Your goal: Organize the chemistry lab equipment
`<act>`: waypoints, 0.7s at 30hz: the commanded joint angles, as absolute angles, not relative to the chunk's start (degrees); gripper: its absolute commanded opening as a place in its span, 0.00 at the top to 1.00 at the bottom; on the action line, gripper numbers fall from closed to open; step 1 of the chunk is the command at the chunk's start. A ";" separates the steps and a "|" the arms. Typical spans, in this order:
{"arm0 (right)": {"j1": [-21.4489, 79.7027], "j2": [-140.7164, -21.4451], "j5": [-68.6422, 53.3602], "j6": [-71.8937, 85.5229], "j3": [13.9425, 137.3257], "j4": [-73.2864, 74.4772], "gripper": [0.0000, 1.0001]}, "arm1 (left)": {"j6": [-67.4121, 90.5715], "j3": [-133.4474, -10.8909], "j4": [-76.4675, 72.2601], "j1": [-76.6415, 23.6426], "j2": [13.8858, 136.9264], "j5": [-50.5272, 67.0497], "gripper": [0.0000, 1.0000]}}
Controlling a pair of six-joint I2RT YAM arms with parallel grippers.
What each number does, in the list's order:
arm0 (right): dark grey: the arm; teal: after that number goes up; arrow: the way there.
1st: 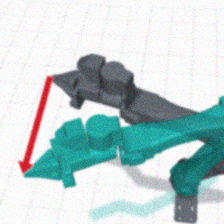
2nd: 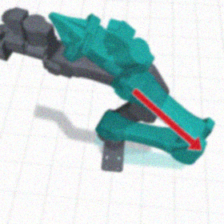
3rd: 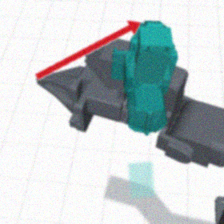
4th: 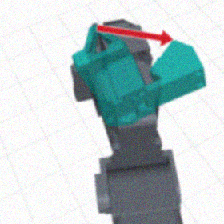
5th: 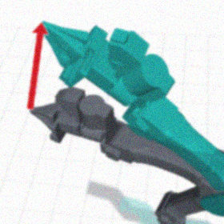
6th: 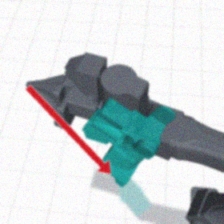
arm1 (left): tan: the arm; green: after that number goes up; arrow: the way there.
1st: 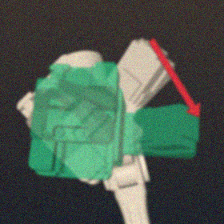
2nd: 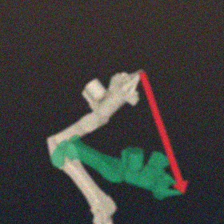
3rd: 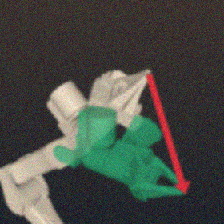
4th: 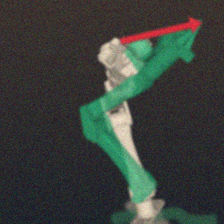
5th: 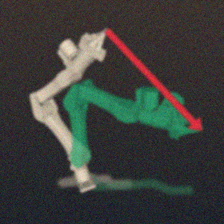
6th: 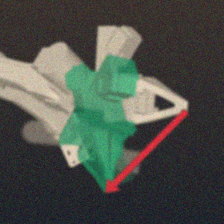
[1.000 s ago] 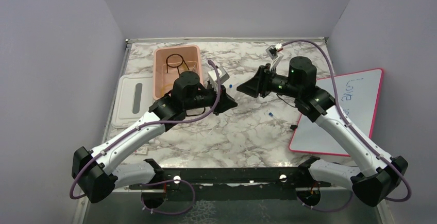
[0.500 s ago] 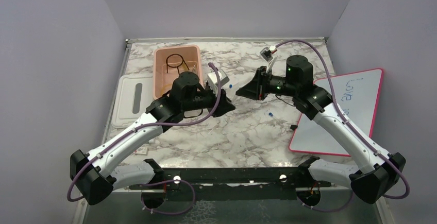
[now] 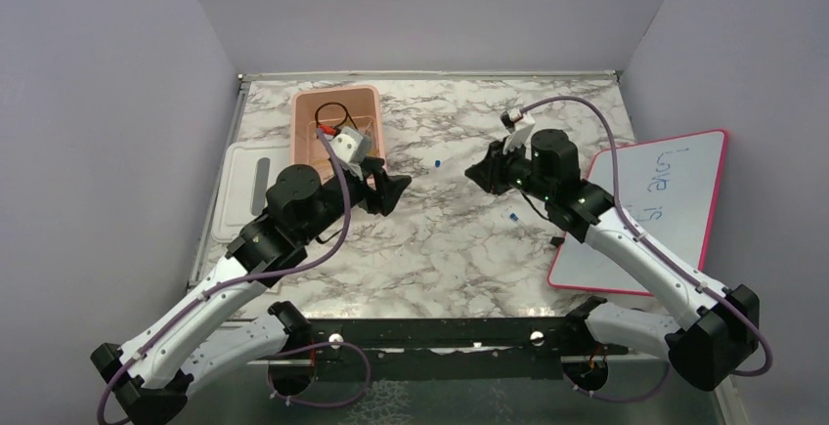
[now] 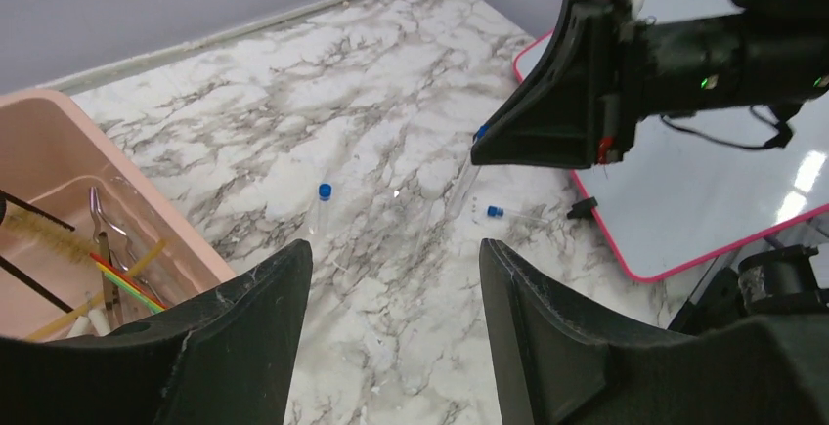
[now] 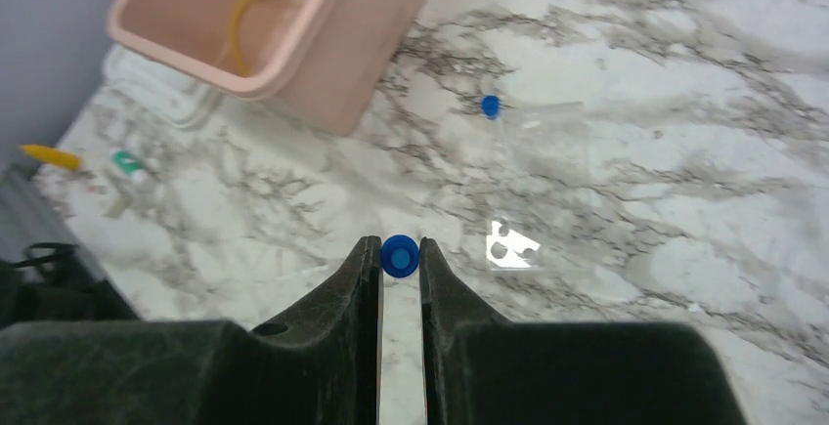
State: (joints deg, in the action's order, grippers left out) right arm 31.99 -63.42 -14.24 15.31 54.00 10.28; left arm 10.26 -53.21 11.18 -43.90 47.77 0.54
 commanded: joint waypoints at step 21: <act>41.84 -89.94 14.61 4.48 50.24 -23.31 0.92 | 15.30 -48.35 10.76 -43.77 41.67 -9.40 0.33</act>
State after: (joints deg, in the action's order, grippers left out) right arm 41.63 -88.55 13.52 5.72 48.25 -16.10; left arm 14.61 -48.38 10.55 -43.88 43.35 -7.16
